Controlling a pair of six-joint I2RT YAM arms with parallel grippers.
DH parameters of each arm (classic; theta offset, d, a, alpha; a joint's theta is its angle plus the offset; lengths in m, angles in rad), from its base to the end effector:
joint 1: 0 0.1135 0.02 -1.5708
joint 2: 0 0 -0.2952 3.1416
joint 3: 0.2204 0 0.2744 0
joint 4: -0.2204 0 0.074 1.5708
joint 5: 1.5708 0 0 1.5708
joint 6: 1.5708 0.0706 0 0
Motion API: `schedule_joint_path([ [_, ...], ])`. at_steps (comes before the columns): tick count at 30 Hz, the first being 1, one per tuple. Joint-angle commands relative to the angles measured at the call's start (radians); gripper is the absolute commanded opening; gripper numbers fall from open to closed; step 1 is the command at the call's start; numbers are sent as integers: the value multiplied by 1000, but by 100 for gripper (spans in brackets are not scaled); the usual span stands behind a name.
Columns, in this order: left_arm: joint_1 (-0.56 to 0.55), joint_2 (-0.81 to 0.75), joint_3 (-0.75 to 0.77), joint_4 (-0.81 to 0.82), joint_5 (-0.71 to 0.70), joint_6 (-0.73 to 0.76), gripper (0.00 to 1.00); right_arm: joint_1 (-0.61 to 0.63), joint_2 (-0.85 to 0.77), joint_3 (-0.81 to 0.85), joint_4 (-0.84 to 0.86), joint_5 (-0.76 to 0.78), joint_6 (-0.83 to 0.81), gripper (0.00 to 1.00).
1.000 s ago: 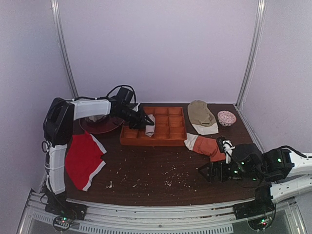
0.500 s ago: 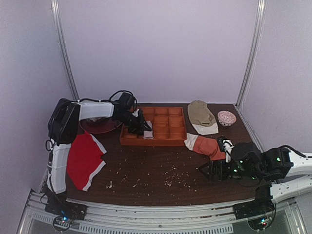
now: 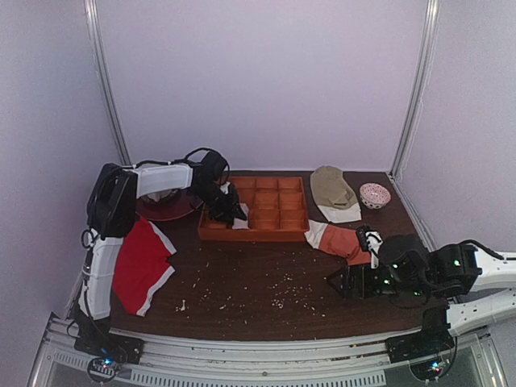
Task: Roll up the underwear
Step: Place the underwear in the storage box.
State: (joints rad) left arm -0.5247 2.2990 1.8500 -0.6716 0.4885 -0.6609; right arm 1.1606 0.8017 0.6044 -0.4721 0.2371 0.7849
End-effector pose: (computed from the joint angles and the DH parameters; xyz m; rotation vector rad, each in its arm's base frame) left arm 0.4534 -0.3007 0.1489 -0.0320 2.8886 -0.9651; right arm 0.0953 0.1776 0.2435 -0.3040 2.3201 0.7776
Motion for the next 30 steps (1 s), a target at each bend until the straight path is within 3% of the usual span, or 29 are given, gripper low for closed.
schedule_joint_path([
  [1, -8, 79, 49, -144, -74, 15, 0, -9, -2, 6, 2, -2, -3, 100],
  [26, -57, 166, 66, -223, -194, -39, 0, -9, -69, -26, -19, -10, 36, 100],
  [30, -57, 130, 65, -224, -195, -31, 12, -11, -73, -31, -15, -7, 37, 100],
])
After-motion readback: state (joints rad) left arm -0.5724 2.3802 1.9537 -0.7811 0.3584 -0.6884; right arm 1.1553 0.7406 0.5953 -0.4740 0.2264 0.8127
